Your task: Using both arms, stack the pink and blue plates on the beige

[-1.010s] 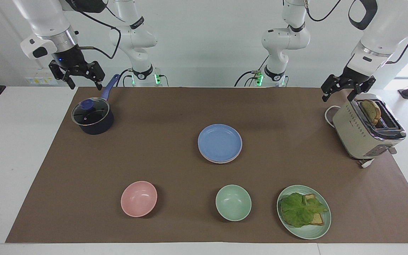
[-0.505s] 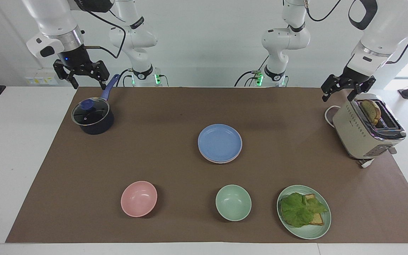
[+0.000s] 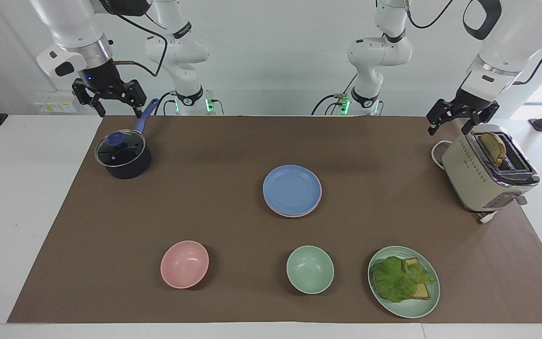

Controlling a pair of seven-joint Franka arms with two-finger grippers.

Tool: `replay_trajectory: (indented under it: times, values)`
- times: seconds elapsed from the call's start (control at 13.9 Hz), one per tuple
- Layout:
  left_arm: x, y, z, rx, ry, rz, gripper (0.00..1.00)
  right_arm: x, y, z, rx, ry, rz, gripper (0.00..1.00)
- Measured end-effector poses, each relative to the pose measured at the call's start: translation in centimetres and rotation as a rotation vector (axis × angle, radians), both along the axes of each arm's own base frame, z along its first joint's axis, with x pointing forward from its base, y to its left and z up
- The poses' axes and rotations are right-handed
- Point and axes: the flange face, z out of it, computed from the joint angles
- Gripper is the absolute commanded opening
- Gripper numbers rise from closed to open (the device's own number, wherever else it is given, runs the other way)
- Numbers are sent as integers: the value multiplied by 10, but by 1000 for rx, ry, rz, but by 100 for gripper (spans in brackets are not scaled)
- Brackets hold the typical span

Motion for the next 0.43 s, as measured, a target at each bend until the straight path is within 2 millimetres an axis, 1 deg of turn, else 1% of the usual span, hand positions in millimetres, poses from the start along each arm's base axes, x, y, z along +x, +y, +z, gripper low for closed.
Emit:
replay_trajectory:
  times: [0.43]
  values:
    - [0,0,0,0,0,0,100,-2,0,0,0,9,0,100]
